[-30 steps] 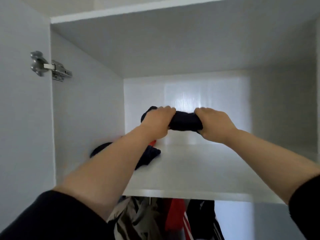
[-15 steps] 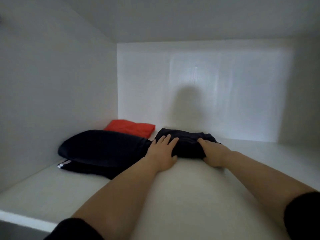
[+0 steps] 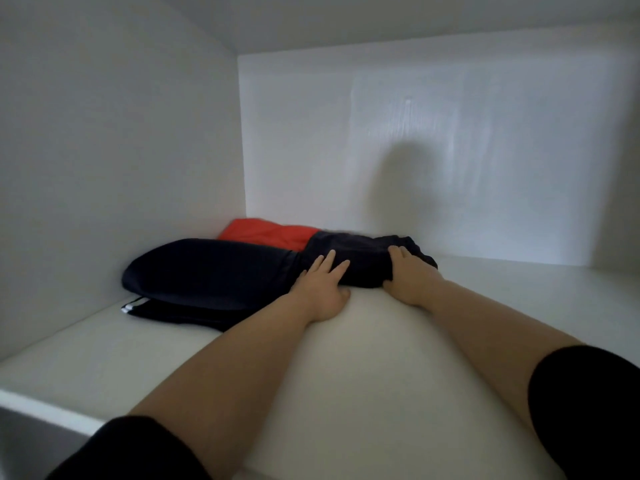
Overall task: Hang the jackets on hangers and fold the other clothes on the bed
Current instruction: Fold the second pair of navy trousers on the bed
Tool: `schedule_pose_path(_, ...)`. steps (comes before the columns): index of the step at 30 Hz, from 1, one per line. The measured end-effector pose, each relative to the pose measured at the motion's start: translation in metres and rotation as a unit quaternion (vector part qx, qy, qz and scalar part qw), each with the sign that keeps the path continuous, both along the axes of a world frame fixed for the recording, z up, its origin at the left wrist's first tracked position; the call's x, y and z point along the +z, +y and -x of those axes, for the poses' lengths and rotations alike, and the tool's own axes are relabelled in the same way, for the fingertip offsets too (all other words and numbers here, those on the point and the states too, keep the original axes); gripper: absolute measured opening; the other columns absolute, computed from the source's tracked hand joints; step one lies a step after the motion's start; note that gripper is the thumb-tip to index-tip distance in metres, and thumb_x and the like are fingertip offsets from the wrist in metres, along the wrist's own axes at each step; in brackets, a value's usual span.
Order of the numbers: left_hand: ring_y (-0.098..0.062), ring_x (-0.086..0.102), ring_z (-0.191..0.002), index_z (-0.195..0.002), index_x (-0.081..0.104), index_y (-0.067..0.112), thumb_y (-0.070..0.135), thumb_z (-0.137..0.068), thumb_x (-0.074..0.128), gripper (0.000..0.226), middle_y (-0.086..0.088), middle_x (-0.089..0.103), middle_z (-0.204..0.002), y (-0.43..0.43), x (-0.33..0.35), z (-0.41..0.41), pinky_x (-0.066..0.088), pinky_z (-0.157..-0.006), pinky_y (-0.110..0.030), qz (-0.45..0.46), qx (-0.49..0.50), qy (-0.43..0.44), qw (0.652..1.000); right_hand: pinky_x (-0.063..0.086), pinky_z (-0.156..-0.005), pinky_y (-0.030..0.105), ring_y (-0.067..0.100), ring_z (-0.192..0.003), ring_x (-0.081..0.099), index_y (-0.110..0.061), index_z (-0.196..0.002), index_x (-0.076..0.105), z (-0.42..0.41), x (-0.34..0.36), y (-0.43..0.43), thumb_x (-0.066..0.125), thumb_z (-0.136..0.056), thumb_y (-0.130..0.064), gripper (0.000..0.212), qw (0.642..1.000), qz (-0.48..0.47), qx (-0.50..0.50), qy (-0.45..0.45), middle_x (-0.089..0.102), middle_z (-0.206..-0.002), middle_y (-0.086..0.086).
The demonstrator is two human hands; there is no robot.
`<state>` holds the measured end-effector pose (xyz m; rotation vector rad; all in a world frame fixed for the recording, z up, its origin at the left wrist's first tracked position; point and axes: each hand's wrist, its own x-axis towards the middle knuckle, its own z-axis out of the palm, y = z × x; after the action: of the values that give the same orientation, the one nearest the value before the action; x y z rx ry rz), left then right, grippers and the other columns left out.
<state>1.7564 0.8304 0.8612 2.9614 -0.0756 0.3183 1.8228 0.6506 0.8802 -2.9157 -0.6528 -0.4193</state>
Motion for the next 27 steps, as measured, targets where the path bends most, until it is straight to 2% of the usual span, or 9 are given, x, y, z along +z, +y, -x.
schedule_pose_path(5, -0.021, -0.003, -0.148, -0.153, 0.012, 0.023, 0.037, -0.097, 0.039, 0.064, -0.005, -0.004, -0.161, -0.002, 0.002, 0.011, 0.007, -0.117, -0.042, -0.039, -0.001, -0.030, 0.999, 0.039, -0.101, 0.044, 0.031, -0.137, 0.027, -0.012, -0.149, 0.010, 0.017, 0.002, 0.000, 0.051, -0.089, -0.049, 0.081, 0.996, 0.078, -0.029, -0.038, 0.014, -0.156, 0.012)
schedule_pose_path(9, -0.019, -0.003, -0.148, -0.153, 0.000, 0.020, 0.040, -0.096, 0.041, 0.073, -0.003, -0.004, -0.161, -0.007, 0.007, 0.034, 0.006, -0.118, -0.041, -0.114, 0.015, -0.085, 0.990, 0.035, -0.105, 0.044, 0.030, -0.140, 0.022, -0.011, -0.149, 0.011, 0.045, 0.008, -0.004, 0.046, -0.093, -0.044, 0.074, 0.995, 0.082, -0.020, -0.046, 0.013, -0.157, 0.013)
schedule_pose_path(11, -0.019, -0.005, -0.148, -0.153, -0.002, 0.020, 0.041, -0.097, 0.040, 0.073, -0.002, -0.005, -0.161, -0.016, 0.010, 0.053, 0.005, -0.118, -0.041, -0.117, 0.028, -0.093, 0.988, 0.029, -0.110, 0.045, 0.030, -0.142, 0.020, -0.012, -0.150, 0.010, 0.067, 0.006, -0.011, 0.045, -0.094, -0.041, 0.072, 0.995, 0.090, -0.026, -0.036, 0.010, -0.158, 0.013)
schedule_pose_path(15, -0.019, -0.005, -0.148, -0.153, 0.000, 0.019, 0.039, -0.097, 0.040, 0.071, -0.003, -0.005, -0.161, -0.039, 0.016, 0.109, 0.006, -0.118, -0.041, -0.111, 0.026, -0.128, 0.985, 0.014, -0.114, 0.049, 0.029, -0.143, 0.018, -0.013, -0.150, 0.010, 0.126, 0.001, -0.030, 0.042, -0.096, -0.036, 0.067, 0.993, 0.089, -0.057, -0.051, 0.010, -0.159, 0.011)
schedule_pose_path(21, -0.022, -0.004, -0.148, -0.153, 0.001, 0.019, 0.039, -0.098, 0.039, 0.069, -0.005, -0.002, -0.161, -0.061, 0.021, 0.216, 0.007, -0.119, -0.043, -0.118, -0.008, -0.199, 0.973, 0.014, -0.116, 0.049, 0.027, -0.143, 0.018, -0.011, -0.150, 0.011, 0.241, 0.005, -0.049, 0.038, -0.098, -0.035, 0.063, 0.990, 0.021, -0.105, -0.087, 0.014, -0.157, 0.010)
schedule_pose_path(27, -0.025, -0.001, -0.147, -0.153, 0.001, 0.017, 0.036, -0.097, 0.039, 0.070, -0.008, -0.001, -0.160, -0.081, 0.003, 0.334, 0.007, -0.118, -0.045, -0.108, -0.075, -0.246, 0.960, 0.016, -0.115, 0.048, 0.026, -0.143, 0.017, -0.009, -0.146, 0.018, 0.383, -0.005, -0.079, 0.039, -0.096, -0.031, 0.059, 0.972, 0.023, -0.178, -0.154, 0.014, -0.156, 0.012)
